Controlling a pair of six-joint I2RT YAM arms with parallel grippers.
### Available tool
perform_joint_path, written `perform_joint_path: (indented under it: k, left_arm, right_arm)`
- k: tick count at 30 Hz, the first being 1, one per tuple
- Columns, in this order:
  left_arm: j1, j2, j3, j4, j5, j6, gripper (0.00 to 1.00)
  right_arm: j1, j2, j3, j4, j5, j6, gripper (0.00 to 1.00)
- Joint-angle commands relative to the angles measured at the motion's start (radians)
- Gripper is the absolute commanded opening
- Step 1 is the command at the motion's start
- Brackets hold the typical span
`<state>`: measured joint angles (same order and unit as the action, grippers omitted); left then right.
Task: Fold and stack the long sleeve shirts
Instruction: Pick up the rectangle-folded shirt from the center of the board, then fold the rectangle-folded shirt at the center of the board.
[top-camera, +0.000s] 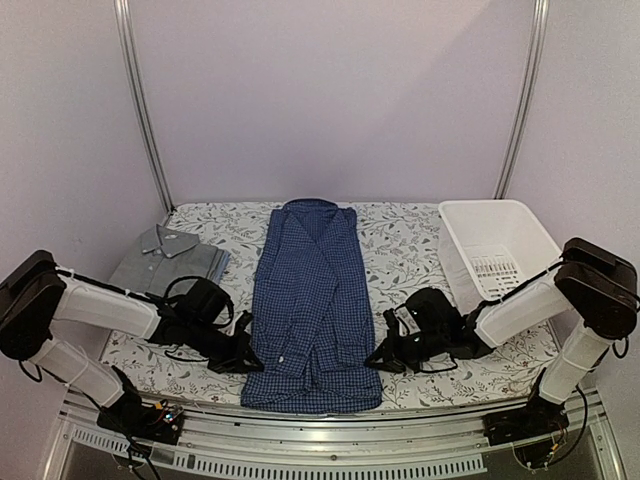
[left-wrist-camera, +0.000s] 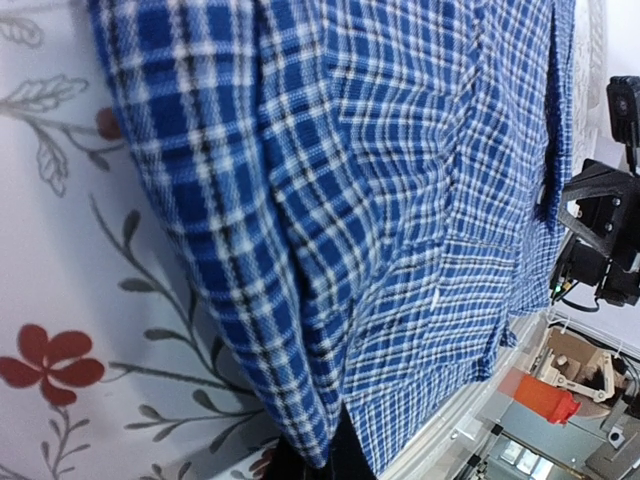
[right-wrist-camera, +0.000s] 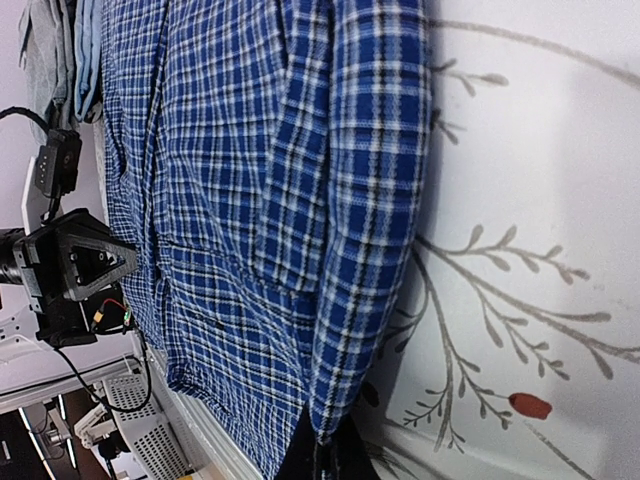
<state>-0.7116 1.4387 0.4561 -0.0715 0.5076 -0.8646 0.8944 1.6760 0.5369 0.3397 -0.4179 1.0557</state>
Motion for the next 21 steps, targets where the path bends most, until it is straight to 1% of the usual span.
perform_joint_path:
  k: [1,6,9,13,19,21]
  left_arm:
    - [-0.049,-0.069,-0.040,-0.035,-0.004,-0.024,0.00]
    - [-0.075,-0.167,-0.026,-0.115,-0.025,-0.041,0.00]
    - [-0.069,-0.196,0.021,-0.167,-0.065,-0.017,0.00]
    - [-0.033,-0.173,0.099,-0.190,-0.074,0.023,0.00]
    - [0.077,-0.107,0.210,-0.190,-0.049,0.078,0.00]
    - [0.114,-0.074,0.250,-0.168,-0.027,0.084,0.00]
  right_arm:
    - [0.035,-0.038,-0.044,-0.028,-0.004,0.022,0.00]
    - [0.058,-0.139,-0.047,-0.078,0.035,0.048,0.00]
    - [0.053,-0.178,0.006,-0.136,0.064,0.032,0.00]
    - [0.035,-0.162,0.078,-0.169,0.071,0.000,0.00]
    - [-0.040,-0.109,0.197,-0.182,0.065,-0.060,0.00]
    - [-0.069,-0.066,0.244,-0.189,0.060,-0.082,0.00]
